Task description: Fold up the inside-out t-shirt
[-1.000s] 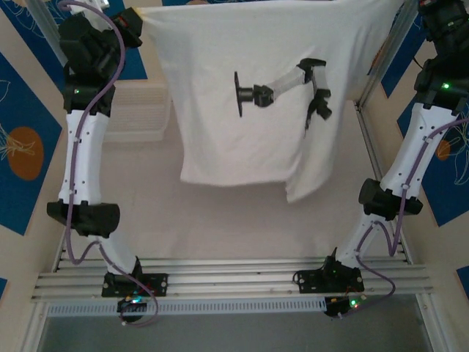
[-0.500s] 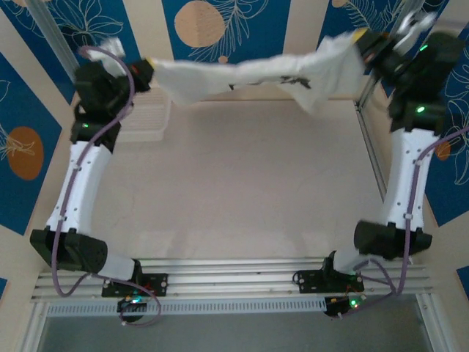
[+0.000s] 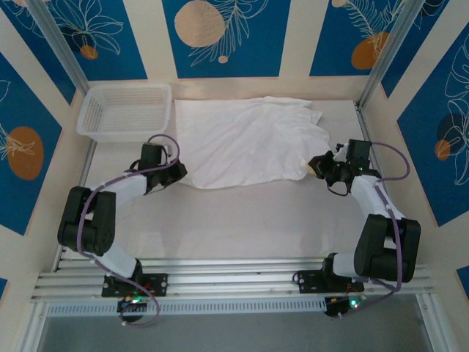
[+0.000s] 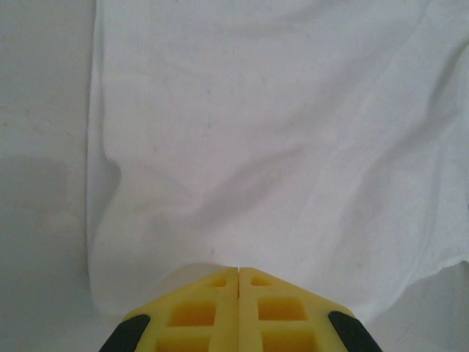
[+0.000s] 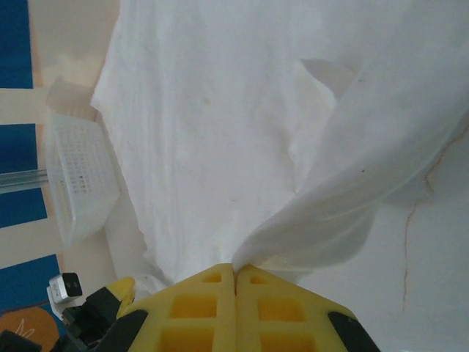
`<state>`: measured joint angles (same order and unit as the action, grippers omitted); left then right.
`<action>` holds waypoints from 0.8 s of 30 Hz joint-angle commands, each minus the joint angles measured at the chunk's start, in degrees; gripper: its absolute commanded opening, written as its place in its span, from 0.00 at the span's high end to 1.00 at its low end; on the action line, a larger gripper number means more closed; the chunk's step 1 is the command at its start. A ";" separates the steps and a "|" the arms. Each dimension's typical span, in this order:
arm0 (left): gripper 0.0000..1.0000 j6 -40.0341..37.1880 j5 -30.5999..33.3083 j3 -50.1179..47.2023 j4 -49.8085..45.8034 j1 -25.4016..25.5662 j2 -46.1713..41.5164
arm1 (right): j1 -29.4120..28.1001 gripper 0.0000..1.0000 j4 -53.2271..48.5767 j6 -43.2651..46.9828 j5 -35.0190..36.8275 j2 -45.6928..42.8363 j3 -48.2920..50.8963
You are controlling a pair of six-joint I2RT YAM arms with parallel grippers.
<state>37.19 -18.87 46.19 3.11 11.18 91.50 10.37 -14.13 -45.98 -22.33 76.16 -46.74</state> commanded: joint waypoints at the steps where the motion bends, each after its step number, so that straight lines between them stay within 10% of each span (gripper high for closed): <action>1: 1.00 0.07 0.62 -1.90 2.47 0.40 -2.90 | -1.00 1.00 -1.65 -0.75 1.72 -3.43 1.24; 17: 0.96 3.75 9.03 -21.46 -23.30 0.89 -42.82 | -2.63 1.00 -43.85 -29.49 19.21 -64.42 25.43; 24: 0.57 6.75 18.61 -21.40 -29.14 0.93 -58.73 | -2.64 0.59 -41.17 -28.66 23.46 -71.31 19.71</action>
<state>42.11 -5.48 22.96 -23.90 11.73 35.44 8.19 -54.41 -74.06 -2.46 4.99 -23.77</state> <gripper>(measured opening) 0.390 0.367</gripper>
